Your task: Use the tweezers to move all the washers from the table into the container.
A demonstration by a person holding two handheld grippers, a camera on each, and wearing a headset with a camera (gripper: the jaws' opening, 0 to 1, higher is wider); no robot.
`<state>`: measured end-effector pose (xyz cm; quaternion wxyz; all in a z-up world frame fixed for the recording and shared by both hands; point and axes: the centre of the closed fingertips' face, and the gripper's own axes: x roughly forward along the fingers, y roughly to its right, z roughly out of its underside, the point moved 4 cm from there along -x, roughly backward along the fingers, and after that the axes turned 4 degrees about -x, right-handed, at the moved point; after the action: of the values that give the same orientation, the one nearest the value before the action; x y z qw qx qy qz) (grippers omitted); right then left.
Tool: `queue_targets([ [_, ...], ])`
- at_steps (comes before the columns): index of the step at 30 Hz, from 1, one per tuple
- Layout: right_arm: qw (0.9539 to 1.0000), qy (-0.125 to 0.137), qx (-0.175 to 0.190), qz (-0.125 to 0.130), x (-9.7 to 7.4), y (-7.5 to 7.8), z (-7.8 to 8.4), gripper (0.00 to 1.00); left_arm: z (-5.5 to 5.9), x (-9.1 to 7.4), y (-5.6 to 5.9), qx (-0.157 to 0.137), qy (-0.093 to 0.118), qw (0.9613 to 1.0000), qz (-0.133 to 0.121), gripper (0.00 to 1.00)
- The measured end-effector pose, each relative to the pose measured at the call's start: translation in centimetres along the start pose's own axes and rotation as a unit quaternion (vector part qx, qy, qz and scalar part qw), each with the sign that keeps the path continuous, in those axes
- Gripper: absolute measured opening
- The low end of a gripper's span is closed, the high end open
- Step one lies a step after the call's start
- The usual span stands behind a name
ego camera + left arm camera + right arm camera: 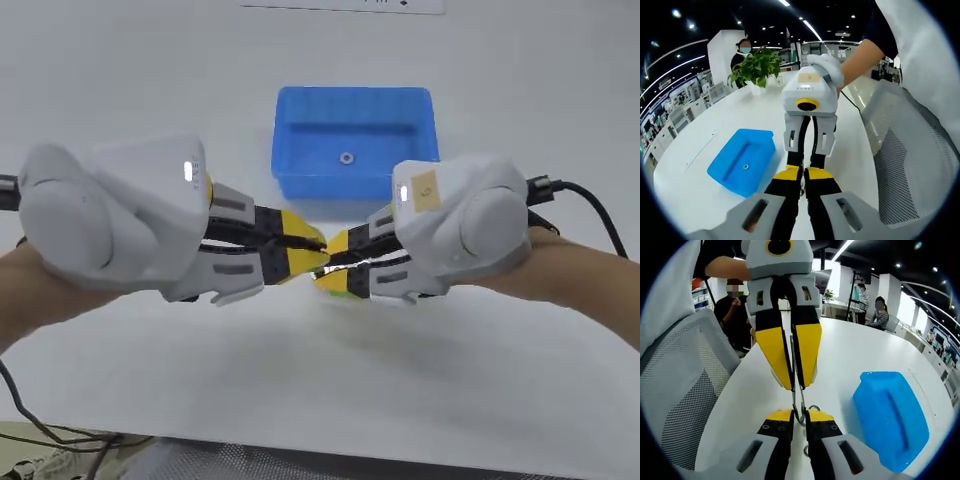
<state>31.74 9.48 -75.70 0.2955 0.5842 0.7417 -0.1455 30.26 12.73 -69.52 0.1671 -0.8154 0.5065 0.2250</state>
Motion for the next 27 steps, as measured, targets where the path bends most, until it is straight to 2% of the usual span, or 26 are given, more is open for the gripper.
queue_targets([
  [9,1.0000,0.003,0.007,-0.003,-0.1,0.2,0.0,0.11,-0.1,0.2,0.2,0.002,0.002,1.0000,0.005,0.07],
  [18,0.9999,0.007,0.008,-0.003,-0.1,0.4,0.0,0.09,-0.2,0.2,-0.2,0.004,-0.004,1.0000,0.007,0.07],
  [20,0.9999,0.010,0.011,-0.005,0.0,0.3,-0.1,0.09,-0.3,0.1,-0.2,0.015,-0.007,0.9999,0.004,0.07],
  [23,0.9999,0.010,0.010,-0.003,0.0,0.3,-0.2,0.09,-0.3,-0.2,-0.1,0.008,-0.008,0.9999,-0.001,0.07],
  [27,0.9999,0.005,0.011,-0.001,-0.1,0.1,-0.2,0.09,-0.4,-0.8,-0.2,-0.004,-0.007,0.9999,-0.013,0.17],
])
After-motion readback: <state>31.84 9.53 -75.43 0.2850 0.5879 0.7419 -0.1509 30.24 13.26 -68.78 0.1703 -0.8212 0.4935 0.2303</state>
